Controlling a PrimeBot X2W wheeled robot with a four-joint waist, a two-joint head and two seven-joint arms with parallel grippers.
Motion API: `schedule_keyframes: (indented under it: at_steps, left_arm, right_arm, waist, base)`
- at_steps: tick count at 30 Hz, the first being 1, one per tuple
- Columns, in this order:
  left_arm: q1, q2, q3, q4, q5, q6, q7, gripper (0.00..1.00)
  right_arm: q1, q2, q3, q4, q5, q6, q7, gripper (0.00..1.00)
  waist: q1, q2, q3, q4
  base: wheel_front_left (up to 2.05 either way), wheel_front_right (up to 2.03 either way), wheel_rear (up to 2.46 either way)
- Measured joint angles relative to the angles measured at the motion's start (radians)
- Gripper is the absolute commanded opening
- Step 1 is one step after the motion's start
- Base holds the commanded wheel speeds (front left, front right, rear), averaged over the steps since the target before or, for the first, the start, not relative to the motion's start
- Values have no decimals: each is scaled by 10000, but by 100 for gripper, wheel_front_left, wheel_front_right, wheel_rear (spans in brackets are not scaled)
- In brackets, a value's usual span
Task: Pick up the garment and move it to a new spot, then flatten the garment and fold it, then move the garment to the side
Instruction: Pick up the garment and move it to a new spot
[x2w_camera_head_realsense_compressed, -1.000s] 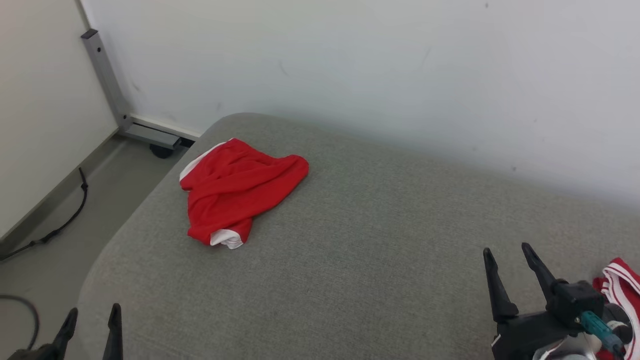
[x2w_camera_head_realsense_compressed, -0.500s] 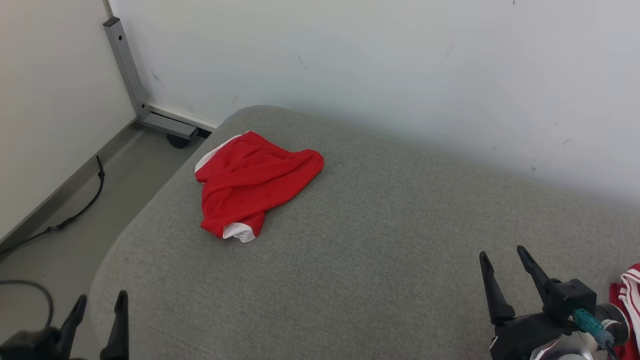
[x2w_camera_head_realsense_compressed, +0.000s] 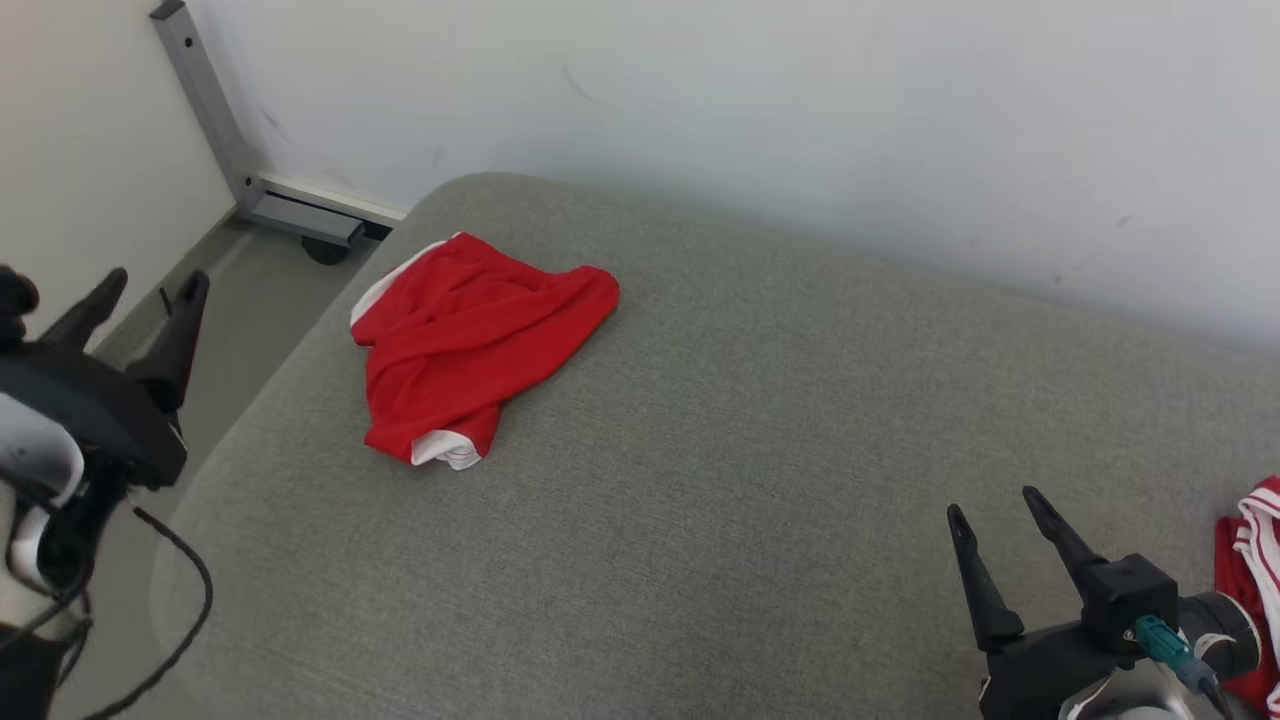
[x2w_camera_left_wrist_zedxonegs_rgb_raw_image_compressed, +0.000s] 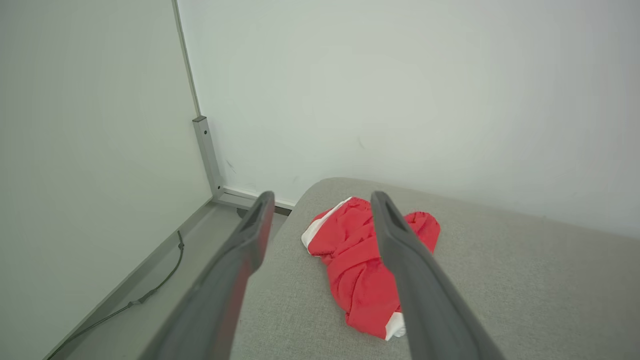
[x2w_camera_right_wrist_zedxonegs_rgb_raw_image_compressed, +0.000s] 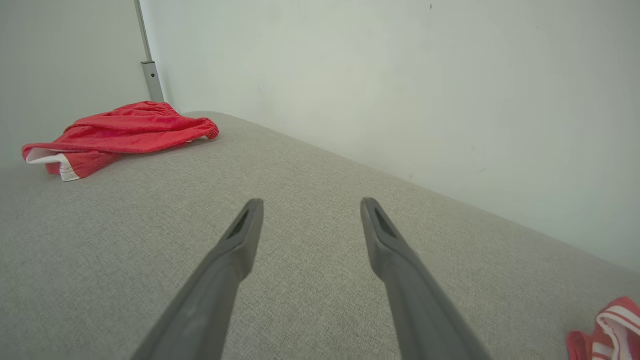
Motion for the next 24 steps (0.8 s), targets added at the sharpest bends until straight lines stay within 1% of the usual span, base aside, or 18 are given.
schedule_keyframes:
  at_steps: [2, 3, 4, 7, 12, 16, 19, 24]
  left_arm:
    - [-563, 102, -299, 481, -6, 2, 359, 100]
    - [-801, 199, -610, 679, -71, 40, 560, 100]
    - [-801, 199, -610, 679, -71, 40, 560, 100]
    - [-1304, 510, -1615, 1164, -543, 40, 1187, 100]
    - [-1911, 788, -2349, 1960, -1239, 40, 1848, 100]
    - [-2274, 1179, -2834, 2872, -1258, 42, 2378, 100]
    - [-2383, 1202, -3066, 3436, -1592, 40, 2750, 100]
    - [-2587, 1030, -3312, 4008, -2290, 40, 3486, 100]
  right_arm:
    - [-80, -144, 12, -161, -94, -31, 123, 100]
    - [-190, -240, 12, -230, -180, -33, 190, 100]
    - [-190, -240, 12, -230, -180, -33, 190, 100]
    - [-464, -437, 19, -581, -433, -67, 387, 100]
    - [-775, -732, 33, -972, -627, -75, 757, 100]
    - [-1066, -790, 27, -1313, -754, -127, 961, 100]
    - [-1127, -876, -10, -1411, -775, -140, 1074, 100]
    - [-1197, -940, -100, -1674, -811, -153, 1313, 100]
  waist:
    - [1, 0, 184, -133]
    - [1, 0, 280, -209]
    - [1, 0, 280, -209]
    - [1, 1, 566, -468]
    - [1, 1, 1053, -959]
    - [1, 1, 1412, -1392]
    - [2, 1, 1653, -1700]
    - [2, 1, 2044, -2080]
  base:
    - [0, 0, 0]
    - [0, 0, 0]
    - [0, 0, 0]
    - [0, 0, 0]
    - [0, 0, 0]
    - [0, 0, 0]
    - [0, 0, 0]
    - [0, 0, 0]
